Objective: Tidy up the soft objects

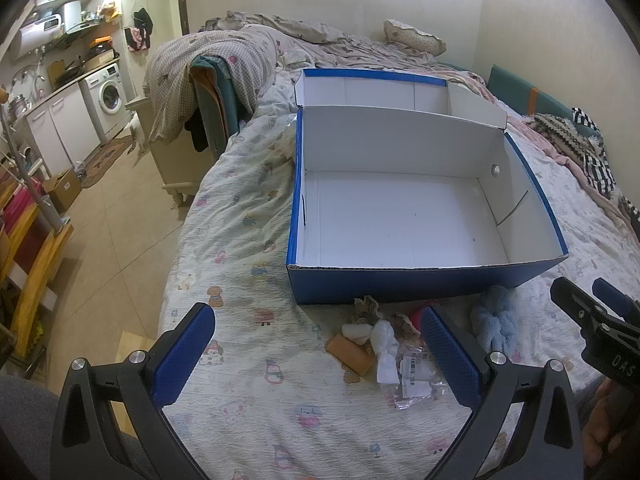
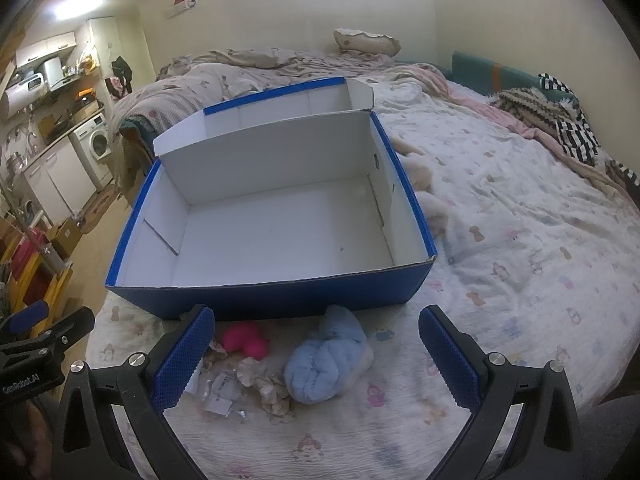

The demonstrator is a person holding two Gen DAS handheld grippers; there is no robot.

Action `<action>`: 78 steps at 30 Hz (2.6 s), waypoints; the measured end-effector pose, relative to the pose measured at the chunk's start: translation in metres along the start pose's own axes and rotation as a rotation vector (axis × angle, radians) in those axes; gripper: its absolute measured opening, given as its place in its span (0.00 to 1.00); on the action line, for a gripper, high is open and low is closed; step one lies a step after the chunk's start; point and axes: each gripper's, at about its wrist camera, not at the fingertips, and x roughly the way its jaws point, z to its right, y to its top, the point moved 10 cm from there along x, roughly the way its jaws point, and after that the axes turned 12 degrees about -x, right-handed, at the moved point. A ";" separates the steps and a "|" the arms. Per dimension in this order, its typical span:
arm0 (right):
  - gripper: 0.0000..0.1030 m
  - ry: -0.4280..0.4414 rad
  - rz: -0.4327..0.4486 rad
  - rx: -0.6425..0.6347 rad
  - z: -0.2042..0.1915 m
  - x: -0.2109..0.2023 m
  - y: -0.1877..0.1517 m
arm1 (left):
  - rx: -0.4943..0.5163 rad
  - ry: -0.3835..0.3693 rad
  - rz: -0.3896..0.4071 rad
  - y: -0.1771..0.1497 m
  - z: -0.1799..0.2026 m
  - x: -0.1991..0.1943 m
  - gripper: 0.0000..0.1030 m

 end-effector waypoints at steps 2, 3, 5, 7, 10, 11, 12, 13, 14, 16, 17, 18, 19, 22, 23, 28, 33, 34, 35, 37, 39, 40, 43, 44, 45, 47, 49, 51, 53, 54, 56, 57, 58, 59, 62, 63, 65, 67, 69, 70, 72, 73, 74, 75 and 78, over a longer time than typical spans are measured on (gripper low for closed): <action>1.00 0.000 0.000 -0.005 -0.001 -0.001 0.001 | 0.001 0.001 0.000 0.000 0.000 0.000 0.99; 1.00 0.002 0.002 -0.008 -0.002 -0.002 0.002 | 0.001 0.001 -0.001 0.000 0.000 0.000 0.99; 1.00 0.002 0.004 -0.010 -0.002 -0.002 0.002 | 0.000 0.000 0.000 0.000 0.000 0.000 0.99; 1.00 0.003 0.004 -0.010 -0.002 -0.002 0.002 | 0.003 0.001 0.002 0.000 0.000 0.000 0.99; 1.00 0.006 0.003 -0.010 -0.002 -0.002 0.002 | 0.004 0.005 0.003 0.001 -0.002 0.000 0.99; 1.00 0.006 0.004 -0.010 -0.002 -0.002 0.002 | 0.000 0.006 0.002 0.002 -0.004 0.000 0.99; 1.00 0.009 0.005 -0.010 -0.002 -0.002 0.002 | -0.002 0.006 0.001 0.002 -0.005 0.000 0.99; 1.00 0.010 0.005 -0.013 -0.002 -0.003 0.002 | -0.004 0.008 0.000 0.002 -0.007 0.000 0.99; 1.00 0.010 0.005 -0.016 -0.002 -0.003 0.003 | -0.005 0.012 -0.003 0.002 -0.008 0.001 0.99; 1.00 0.023 0.001 -0.025 -0.003 -0.004 0.002 | -0.006 0.014 -0.008 0.004 -0.010 0.001 0.99; 1.00 0.031 -0.003 -0.025 -0.003 -0.005 0.003 | -0.006 0.021 -0.018 0.005 -0.012 0.001 0.99; 1.00 0.046 -0.008 -0.025 -0.003 -0.006 0.003 | -0.008 0.023 -0.027 0.006 -0.014 0.002 0.99; 1.00 0.062 -0.017 -0.028 -0.002 -0.006 0.005 | -0.012 0.028 -0.032 0.009 -0.017 0.003 0.99; 1.00 0.105 -0.059 -0.025 0.002 -0.003 0.008 | -0.053 0.047 -0.078 0.017 -0.031 0.011 0.99; 1.00 0.116 -0.079 -0.028 0.003 0.000 0.008 | -0.067 0.048 -0.097 0.018 -0.035 0.015 0.99; 1.00 0.176 -0.170 -0.048 0.007 0.020 0.007 | -0.099 0.052 -0.225 0.015 -0.041 0.042 0.99; 1.00 0.190 -0.221 0.019 0.019 0.044 -0.004 | -0.111 0.043 -0.355 -0.006 -0.033 0.077 0.87; 1.00 0.191 -0.230 0.039 0.021 0.047 -0.008 | -0.120 0.043 -0.393 -0.014 -0.032 0.087 0.74; 1.00 0.196 -0.240 0.059 0.022 0.050 -0.013 | -0.125 0.044 -0.420 -0.020 -0.031 0.092 0.64; 1.00 0.205 -0.260 0.088 0.024 0.054 -0.017 | -0.175 0.013 -0.516 -0.039 -0.027 0.111 0.56; 1.00 0.207 -0.264 0.096 0.025 0.056 -0.018 | -0.224 0.001 -0.585 -0.053 -0.026 0.124 0.51; 1.00 0.204 -0.264 0.091 0.025 0.057 -0.018 | -0.254 -0.008 -0.609 -0.058 -0.026 0.128 0.47; 1.00 0.194 -0.268 0.078 0.023 0.060 -0.019 | -0.311 -0.027 -0.657 -0.069 -0.021 0.140 0.44; 1.00 0.196 -0.272 0.076 0.023 0.061 -0.020 | -0.317 -0.031 -0.658 -0.071 -0.021 0.143 0.44; 1.00 0.198 -0.276 0.074 0.023 0.061 -0.021 | -0.326 -0.036 -0.662 -0.072 -0.019 0.145 0.44; 1.00 0.197 -0.278 0.063 0.022 0.063 -0.021 | -0.335 -0.046 -0.676 -0.076 -0.014 0.148 0.43; 1.00 0.195 -0.279 0.052 0.020 0.065 -0.021 | -0.329 -0.051 -0.688 -0.082 -0.009 0.152 0.43; 1.00 0.195 -0.283 0.041 0.018 0.067 -0.021 | -0.310 -0.048 -0.702 -0.088 -0.004 0.156 0.43; 1.00 0.191 -0.288 0.027 0.016 0.070 -0.021 | -0.300 -0.035 -0.686 -0.090 -0.004 0.159 0.35; 1.00 0.190 -0.291 0.021 0.015 0.070 -0.021 | -0.304 -0.029 -0.679 -0.090 -0.005 0.160 0.29; 1.00 0.190 -0.296 0.012 0.013 0.072 -0.021 | -0.319 -0.032 -0.680 -0.089 -0.007 0.158 0.13; 1.00 0.191 -0.297 0.007 0.012 0.072 -0.022 | -0.319 -0.039 -0.682 -0.090 -0.008 0.158 0.11; 1.00 0.192 -0.299 0.003 0.012 0.073 -0.022 | -0.315 -0.045 -0.678 -0.088 -0.007 0.155 0.07; 1.00 0.192 -0.301 0.001 0.011 0.074 -0.023 | -0.308 -0.049 -0.672 -0.087 -0.006 0.153 0.07; 1.00 0.197 -0.310 0.002 0.012 0.075 -0.025 | -0.276 -0.050 -0.658 -0.085 -0.005 0.145 0.07; 1.00 0.199 -0.312 0.008 0.013 0.075 -0.026 | -0.265 -0.051 -0.646 -0.082 -0.003 0.140 0.07; 1.00 0.204 -0.320 0.026 0.016 0.075 -0.028 | -0.234 -0.049 -0.609 -0.076 -0.003 0.132 0.06; 1.00 0.204 -0.340 0.056 0.020 0.077 -0.032 | -0.180 -0.039 -0.563 -0.069 0.000 0.121 0.06; 1.00 0.217 -0.357 0.102 0.023 0.080 -0.037 | -0.136 -0.038 -0.530 -0.064 0.006 0.111 0.06; 1.00 0.222 -0.365 0.129 0.026 0.081 -0.039 | -0.122 -0.037 -0.524 -0.058 0.009 0.105 0.06; 1.00 0.224 -0.379 0.178 0.033 0.084 -0.042 | -0.096 -0.028 -0.497 -0.059 0.011 0.105 0.06; 1.00 0.230 -0.395 0.202 0.035 0.086 -0.045 | -0.085 -0.023 -0.487 -0.059 0.013 0.103 0.06; 1.00 0.237 -0.410 0.223 0.036 0.088 -0.047 | -0.080 -0.024 -0.484 -0.065 0.007 0.098 0.06; 1.00 0.242 -0.418 0.239 0.036 0.089 -0.048 | -0.077 -0.025 -0.483 -0.063 0.009 0.099 0.06; 1.00 0.254 -0.449 0.233 0.027 0.097 -0.050 | -0.069 -0.022 -0.475 -0.048 0.006 0.104 0.06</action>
